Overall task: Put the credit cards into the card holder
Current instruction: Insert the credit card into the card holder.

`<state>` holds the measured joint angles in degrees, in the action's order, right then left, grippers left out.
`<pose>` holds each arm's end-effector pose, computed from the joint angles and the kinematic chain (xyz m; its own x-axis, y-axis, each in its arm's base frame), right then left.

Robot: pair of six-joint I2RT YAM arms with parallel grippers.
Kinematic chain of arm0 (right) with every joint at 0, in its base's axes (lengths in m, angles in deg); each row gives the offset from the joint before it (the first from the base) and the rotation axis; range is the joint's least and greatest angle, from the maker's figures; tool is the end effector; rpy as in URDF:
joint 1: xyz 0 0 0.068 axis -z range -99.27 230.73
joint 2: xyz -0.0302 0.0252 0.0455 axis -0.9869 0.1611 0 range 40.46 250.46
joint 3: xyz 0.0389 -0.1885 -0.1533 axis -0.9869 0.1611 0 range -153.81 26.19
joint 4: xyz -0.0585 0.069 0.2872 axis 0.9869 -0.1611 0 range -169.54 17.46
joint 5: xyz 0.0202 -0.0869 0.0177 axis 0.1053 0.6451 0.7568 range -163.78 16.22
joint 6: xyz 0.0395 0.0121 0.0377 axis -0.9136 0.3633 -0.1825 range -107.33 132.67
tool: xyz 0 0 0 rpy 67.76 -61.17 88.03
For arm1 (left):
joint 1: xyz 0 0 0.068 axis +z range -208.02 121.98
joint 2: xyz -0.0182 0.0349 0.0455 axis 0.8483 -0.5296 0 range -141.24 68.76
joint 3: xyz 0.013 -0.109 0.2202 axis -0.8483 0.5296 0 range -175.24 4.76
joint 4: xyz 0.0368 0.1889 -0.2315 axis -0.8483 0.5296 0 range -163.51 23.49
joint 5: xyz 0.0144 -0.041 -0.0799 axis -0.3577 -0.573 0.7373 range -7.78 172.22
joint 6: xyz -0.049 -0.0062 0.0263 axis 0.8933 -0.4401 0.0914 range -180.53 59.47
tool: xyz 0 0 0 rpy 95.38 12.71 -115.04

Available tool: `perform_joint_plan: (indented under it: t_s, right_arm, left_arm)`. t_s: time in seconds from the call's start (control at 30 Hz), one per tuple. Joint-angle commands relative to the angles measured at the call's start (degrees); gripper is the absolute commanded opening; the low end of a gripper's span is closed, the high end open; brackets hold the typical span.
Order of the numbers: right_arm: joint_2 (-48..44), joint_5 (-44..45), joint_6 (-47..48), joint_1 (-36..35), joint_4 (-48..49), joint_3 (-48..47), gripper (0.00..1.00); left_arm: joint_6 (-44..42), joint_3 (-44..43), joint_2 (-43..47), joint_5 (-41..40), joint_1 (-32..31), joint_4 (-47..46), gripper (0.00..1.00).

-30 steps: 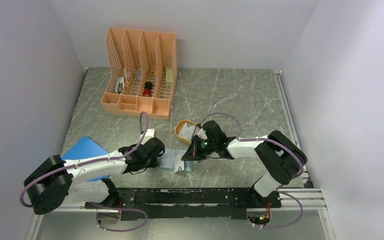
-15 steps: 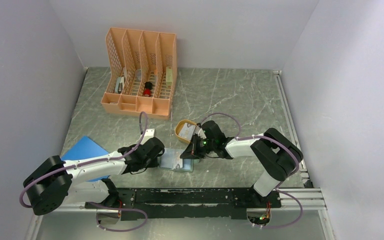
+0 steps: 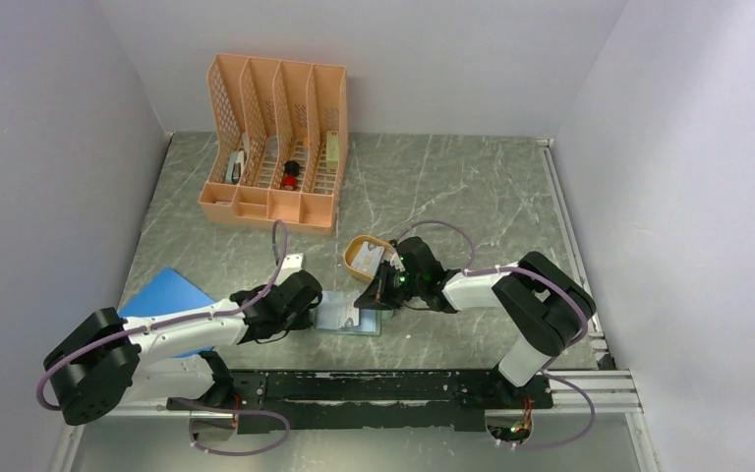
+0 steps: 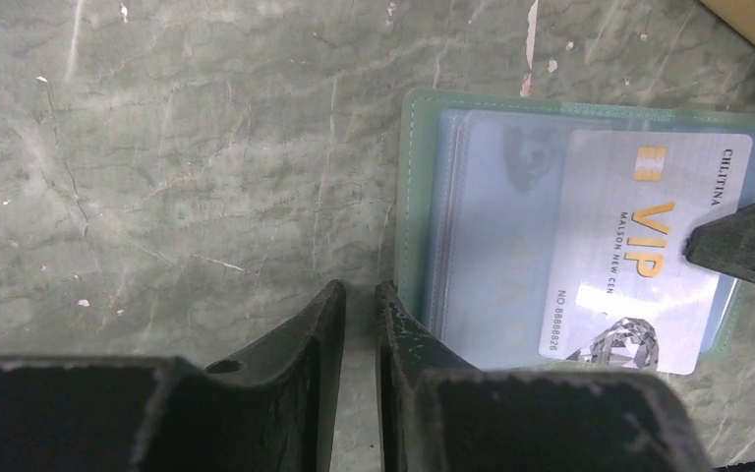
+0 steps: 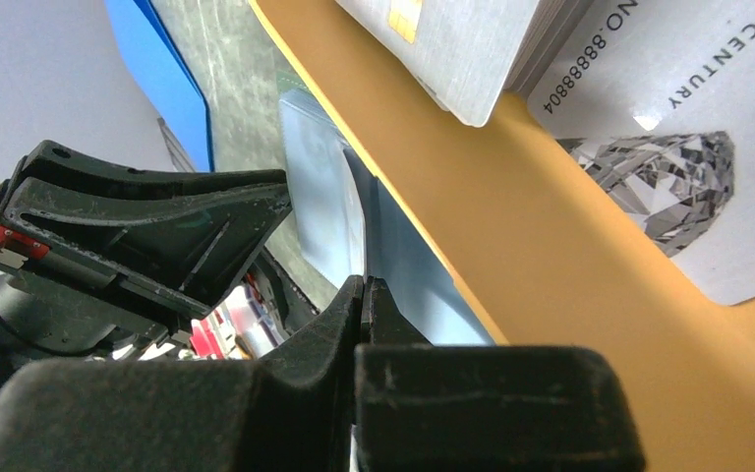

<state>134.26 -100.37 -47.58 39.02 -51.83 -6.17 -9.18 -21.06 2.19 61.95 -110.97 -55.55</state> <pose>0.2182 0.2177 0.0551 -0.9781 0.1683 -0.1224 0.0022 0.5963 0.8027 0.1553 -0.1834 0.0944 -0.8215 -0.1278 -0.5556 -0.0023 0.9753 -0.2208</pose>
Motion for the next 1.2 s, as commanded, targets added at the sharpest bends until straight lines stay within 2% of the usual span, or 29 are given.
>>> perform_joint_plan:
  t_s: [0.0,0.8,1.0,1.07,1.17]
  right_arm:
    - [1.9,2.7,0.2,-0.9,0.5,-0.7,0.0]
    - [4.8,2.7,2.2,-6.3,-3.2,-6.3,0.0]
    - [4.2,2.9,3.1,-6.3,-5.7,-7.6,0.34]
    - [4.3,3.0,3.4,-6.3,-6.5,-8.0,0.4]
    - [4.6,2.7,3.8,-6.4,-7.4,-8.9,0.43]
  left_arm:
    - [1.0,2.1,-0.4,4.0,0.1,0.1,0.23]
    - [1.3,3.6,1.5,5.1,0.2,-1.0,0.22]
    - [1.1,3.7,2.2,5.0,0.2,-0.7,0.22]
    - [1.2,3.7,2.3,5.0,0.1,-0.8,0.22]
    - [1.0,3.8,2.5,5.1,0.1,-1.2,0.22]
